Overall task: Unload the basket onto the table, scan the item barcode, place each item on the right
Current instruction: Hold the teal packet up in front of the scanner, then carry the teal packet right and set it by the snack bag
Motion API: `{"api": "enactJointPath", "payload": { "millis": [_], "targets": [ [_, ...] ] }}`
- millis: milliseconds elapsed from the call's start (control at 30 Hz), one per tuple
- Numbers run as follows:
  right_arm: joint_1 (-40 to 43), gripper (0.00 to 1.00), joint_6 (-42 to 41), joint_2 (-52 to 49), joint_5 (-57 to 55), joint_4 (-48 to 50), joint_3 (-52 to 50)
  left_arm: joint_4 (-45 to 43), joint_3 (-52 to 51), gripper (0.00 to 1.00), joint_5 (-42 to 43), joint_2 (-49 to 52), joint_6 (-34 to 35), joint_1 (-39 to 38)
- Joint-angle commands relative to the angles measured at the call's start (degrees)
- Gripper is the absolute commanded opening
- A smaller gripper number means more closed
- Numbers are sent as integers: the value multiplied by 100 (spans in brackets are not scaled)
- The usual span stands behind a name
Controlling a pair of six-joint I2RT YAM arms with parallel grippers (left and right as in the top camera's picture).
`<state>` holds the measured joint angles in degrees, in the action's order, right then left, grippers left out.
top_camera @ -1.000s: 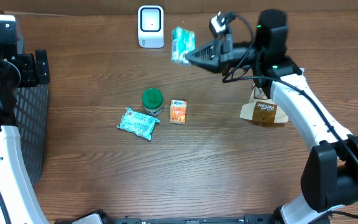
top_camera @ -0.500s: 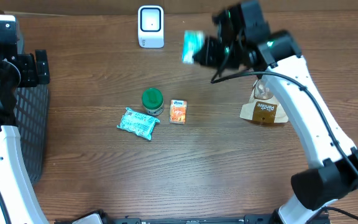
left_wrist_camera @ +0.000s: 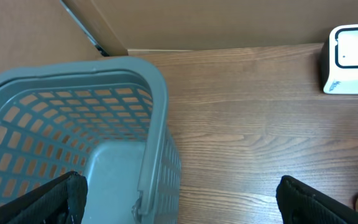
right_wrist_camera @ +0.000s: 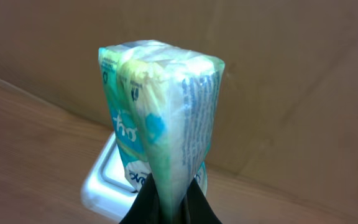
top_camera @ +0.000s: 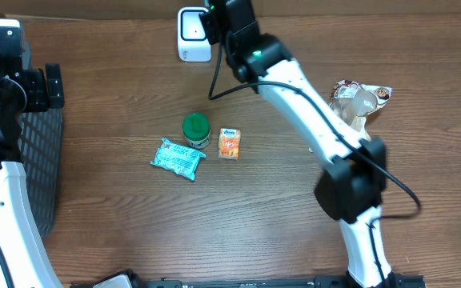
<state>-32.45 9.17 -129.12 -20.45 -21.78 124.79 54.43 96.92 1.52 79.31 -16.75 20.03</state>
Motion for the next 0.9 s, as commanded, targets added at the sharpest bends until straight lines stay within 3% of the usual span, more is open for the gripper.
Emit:
{"api": "enactJointPath", "payload": {
  "millis": [0, 200, 433, 867],
  "targets": [
    [-2, 4, 1788, -433, -393, 675, 11, -22, 120, 99, 44, 9, -105, 20],
    [-2, 4, 2865, -1344, -289, 2087, 11, -22, 120, 100, 46, 9, -107, 20],
    [-17, 4, 4028, -1991, 105, 2509, 9, -22, 120, 100, 46, 9, -105, 20],
    [-72, 4, 4083, -2048, 72, 2691, 11, -22, 120, 100, 46, 9, -107, 20]
  ]
}}
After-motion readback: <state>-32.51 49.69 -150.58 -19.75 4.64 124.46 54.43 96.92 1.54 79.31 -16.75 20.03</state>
